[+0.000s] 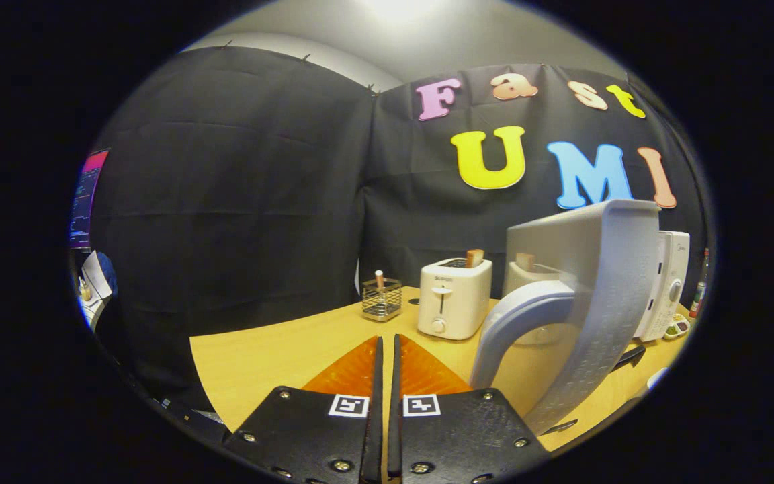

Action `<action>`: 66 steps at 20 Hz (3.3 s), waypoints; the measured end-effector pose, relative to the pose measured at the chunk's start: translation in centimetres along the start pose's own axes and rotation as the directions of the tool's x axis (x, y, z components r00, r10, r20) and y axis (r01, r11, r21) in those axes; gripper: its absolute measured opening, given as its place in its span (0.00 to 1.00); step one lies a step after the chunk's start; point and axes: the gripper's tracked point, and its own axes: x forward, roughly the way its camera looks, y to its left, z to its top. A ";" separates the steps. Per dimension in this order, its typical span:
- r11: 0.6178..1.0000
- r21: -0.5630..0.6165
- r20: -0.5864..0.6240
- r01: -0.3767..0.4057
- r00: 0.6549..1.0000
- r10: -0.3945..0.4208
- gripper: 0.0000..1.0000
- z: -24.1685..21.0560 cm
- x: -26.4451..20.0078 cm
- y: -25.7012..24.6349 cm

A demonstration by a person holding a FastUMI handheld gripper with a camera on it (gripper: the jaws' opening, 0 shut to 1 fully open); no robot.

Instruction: Open the microwave, put the food inside, and close the microwave door.

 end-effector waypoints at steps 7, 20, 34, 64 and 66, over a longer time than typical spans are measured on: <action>0.971 -0.057 0.007 0.233 0.972 -0.233 0.01 1.1 -2.9 -12.3; 0.803 -0.061 -0.059 0.593 0.801 -0.596 0.01 1.1 -0.2 -35.0; 0.766 -0.072 -0.025 0.639 0.767 -0.641 0.04 1.3 3.6 -39.9; 0.902 -0.013 0.131 0.433 0.895 -0.427 0.07 18.6 -36.1 -24.7; 0.898 -0.026 0.107 0.440 0.894 -0.435 0.07 17.9 -37.4 -24.0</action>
